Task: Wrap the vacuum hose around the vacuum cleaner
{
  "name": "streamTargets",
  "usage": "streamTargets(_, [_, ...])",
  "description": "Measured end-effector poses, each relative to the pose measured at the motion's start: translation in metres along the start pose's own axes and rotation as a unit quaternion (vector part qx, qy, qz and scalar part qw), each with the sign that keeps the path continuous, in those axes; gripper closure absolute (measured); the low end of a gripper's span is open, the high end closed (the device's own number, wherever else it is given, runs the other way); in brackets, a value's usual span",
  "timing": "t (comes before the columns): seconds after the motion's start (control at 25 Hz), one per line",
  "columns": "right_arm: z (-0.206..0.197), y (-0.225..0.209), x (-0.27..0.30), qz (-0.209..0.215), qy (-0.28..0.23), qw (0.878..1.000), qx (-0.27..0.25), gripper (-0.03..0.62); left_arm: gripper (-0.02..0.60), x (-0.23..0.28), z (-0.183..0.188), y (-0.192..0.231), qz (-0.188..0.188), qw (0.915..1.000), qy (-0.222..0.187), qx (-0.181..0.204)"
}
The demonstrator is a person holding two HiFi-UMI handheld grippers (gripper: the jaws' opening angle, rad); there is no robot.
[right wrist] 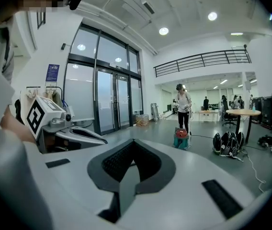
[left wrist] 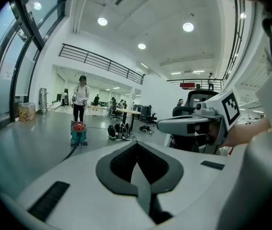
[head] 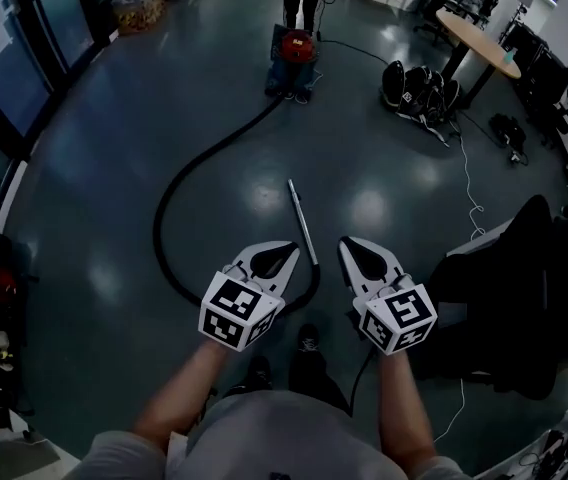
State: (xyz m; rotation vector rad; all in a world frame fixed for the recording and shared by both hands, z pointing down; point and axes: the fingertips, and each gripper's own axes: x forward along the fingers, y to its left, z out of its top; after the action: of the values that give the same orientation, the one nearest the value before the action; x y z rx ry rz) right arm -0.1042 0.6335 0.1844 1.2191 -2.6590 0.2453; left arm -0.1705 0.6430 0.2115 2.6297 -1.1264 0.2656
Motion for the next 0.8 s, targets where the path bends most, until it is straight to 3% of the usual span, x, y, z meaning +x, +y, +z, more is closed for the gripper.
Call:
streamTargets(0.32, [0.017,-0.045,0.021,0.035,-0.003,0.999,-0.021,0.589,0.575,0.041,0.023,0.011,0.035,0.9994,0.000,-0.002])
streamTargets(0.8, [0.006,-0.111,0.025,0.077,-0.003,0.997,-0.003,0.589,0.575,0.089,0.035,0.011,0.088,0.9960,0.016,0.005])
